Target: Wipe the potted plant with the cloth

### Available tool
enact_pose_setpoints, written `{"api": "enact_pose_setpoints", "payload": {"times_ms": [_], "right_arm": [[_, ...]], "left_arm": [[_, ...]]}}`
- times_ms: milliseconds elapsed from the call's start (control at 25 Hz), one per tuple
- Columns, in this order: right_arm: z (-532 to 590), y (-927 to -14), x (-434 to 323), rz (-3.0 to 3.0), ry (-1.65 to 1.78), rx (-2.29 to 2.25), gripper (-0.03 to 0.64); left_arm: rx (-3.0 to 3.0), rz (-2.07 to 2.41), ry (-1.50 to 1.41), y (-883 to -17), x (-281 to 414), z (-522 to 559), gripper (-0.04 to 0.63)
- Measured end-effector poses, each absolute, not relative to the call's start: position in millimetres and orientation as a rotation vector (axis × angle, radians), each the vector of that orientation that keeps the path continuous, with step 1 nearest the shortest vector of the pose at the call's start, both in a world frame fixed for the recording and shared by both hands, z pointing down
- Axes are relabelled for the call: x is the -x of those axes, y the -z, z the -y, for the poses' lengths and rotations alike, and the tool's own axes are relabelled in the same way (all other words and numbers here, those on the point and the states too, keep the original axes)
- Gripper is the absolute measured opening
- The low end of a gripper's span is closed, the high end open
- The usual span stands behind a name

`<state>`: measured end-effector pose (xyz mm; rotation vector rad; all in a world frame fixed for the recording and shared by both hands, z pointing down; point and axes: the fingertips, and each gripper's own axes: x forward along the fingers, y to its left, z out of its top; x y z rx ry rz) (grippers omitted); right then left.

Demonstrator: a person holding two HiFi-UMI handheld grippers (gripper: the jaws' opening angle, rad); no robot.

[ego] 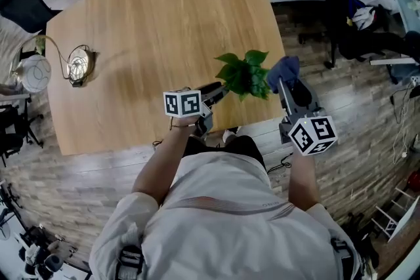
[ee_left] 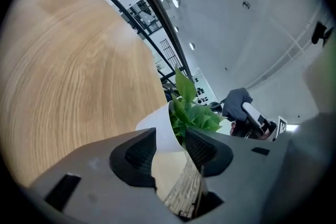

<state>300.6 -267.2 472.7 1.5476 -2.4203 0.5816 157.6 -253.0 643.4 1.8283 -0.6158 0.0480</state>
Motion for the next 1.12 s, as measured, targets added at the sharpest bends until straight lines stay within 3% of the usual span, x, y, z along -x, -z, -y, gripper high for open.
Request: {"api": "enact_pose_setpoints", "payload": {"times_ms": [400, 760, 1120], "right_arm": [[286.6, -471.6, -284.3, 2.503, -0.606, -1.413, 0.17], [267.0, -521.5, -181.0, 2.506, -0.771, -0.656, 0.171], [335.5, -552.1, -235.8, 2.331, -0.755, -1.03, 0.172]], "left_arm": [[-1.706, 0.646, -0.003, -656.8, -175.7, 258.7, 0.144], [-1.624, 0.729, 0.026, -653.9, -175.2, 262.1, 0.098], [-1.617, 0.749, 0.021, -654.5, -175.4, 263.1, 0.097]]}}
